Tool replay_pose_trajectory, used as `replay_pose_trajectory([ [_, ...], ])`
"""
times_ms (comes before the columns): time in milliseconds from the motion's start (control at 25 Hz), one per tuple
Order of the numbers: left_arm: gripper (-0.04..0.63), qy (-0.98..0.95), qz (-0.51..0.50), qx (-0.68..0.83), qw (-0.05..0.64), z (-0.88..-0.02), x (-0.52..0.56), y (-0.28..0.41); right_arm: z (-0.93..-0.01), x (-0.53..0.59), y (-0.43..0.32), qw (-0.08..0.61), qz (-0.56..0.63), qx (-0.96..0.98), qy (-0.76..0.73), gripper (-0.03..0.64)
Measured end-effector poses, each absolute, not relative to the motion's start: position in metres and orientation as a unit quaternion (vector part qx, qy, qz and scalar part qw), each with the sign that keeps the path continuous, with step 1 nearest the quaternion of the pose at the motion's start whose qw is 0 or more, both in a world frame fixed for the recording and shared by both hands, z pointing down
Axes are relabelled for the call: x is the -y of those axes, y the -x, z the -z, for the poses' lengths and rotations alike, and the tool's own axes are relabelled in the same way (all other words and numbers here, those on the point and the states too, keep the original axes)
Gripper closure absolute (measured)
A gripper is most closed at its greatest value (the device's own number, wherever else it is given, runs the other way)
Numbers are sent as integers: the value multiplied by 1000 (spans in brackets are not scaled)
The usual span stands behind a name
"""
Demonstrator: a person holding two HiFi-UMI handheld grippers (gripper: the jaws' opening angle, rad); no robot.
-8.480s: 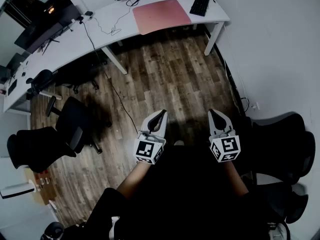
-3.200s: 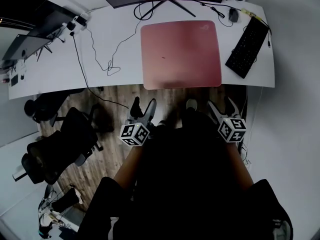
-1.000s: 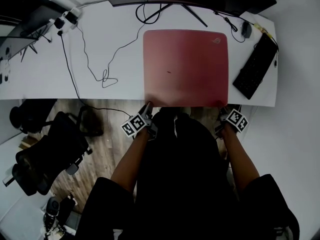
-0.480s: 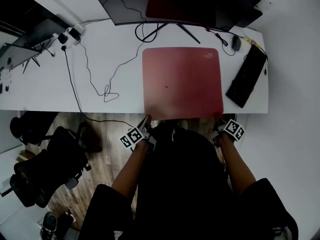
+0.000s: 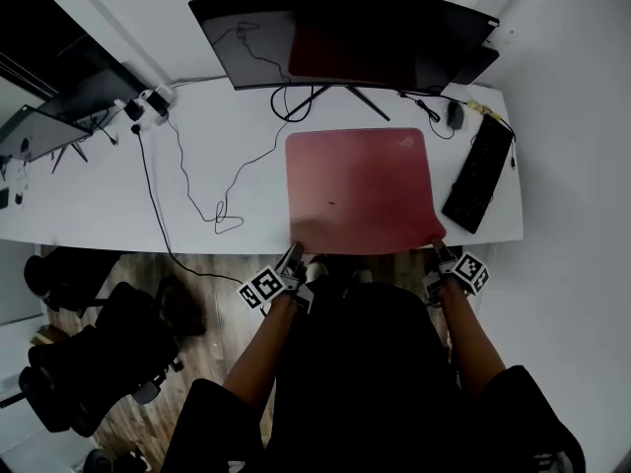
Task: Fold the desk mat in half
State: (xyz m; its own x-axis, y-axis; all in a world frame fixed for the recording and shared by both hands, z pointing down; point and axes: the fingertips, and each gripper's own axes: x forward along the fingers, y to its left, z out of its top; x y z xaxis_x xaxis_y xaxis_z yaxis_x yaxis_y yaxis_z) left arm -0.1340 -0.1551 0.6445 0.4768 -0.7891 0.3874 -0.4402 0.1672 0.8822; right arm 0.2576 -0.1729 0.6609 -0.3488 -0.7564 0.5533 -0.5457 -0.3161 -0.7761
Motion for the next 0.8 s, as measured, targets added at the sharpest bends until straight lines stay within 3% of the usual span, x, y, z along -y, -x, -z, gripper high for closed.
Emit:
replay_pose_trajectory([
  [360, 563, -646, 160, 473, 577, -620, 198, 139, -634, 209, -258, 142, 559, -587, 568, 600],
  [800, 563, -653, 176, 463, 573, -604, 249, 143, -612, 250, -254, 152, 532, -604, 574, 600],
])
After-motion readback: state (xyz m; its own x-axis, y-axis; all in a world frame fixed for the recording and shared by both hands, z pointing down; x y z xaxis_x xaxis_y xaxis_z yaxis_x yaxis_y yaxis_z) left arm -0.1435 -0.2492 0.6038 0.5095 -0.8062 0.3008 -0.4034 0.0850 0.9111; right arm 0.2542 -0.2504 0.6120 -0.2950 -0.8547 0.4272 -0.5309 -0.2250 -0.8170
